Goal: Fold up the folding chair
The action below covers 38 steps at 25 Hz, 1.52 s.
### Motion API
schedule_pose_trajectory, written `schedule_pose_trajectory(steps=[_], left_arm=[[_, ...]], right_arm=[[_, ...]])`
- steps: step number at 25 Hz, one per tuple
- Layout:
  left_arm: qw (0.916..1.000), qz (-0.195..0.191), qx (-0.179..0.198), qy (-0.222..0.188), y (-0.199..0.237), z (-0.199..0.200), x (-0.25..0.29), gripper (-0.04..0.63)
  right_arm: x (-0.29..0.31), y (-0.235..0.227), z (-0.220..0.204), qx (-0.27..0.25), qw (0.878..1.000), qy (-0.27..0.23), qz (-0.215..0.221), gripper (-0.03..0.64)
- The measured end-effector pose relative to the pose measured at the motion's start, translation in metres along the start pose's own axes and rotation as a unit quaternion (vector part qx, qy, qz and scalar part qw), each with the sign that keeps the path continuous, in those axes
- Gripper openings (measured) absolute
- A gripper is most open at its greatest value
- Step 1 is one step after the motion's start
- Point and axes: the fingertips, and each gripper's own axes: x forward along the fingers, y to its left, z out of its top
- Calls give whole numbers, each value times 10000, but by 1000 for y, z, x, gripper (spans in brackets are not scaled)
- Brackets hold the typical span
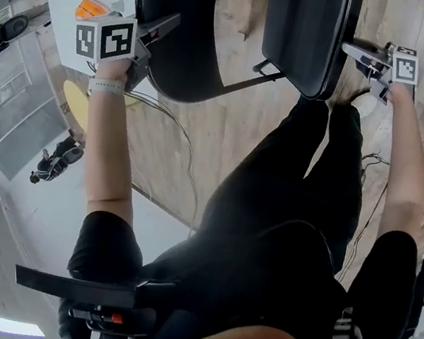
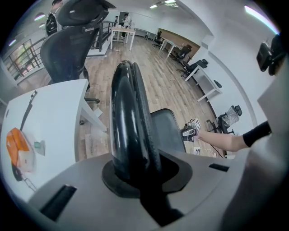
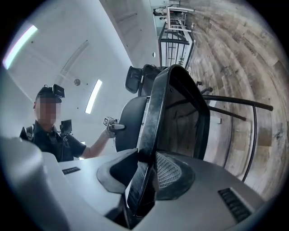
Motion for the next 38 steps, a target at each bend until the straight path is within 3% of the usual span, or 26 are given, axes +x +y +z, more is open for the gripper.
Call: schedule_pose_trajectory(steps=[4, 11, 22, 30, 38], left_arm=[[10000, 26, 6, 10, 26, -6, -14, 57], [10000, 33, -89, -5, 79, -12, -45, 55], [9999, 154, -44, 9, 106, -15, -65, 55], [9997, 245, -48, 45, 125, -18, -74, 55], [9993, 359, -54, 64, 139, -20, -81, 55]], right_arm=[[59, 14, 6, 99, 9994, -105, 312, 95], [159, 32, 22, 153, 9990, -174, 372, 71], [263, 43, 34, 192, 9991, -146, 359, 46], [325, 31, 36, 386, 9991, -99, -109, 35], [373, 22, 39, 141, 9987, 111, -478, 35]])
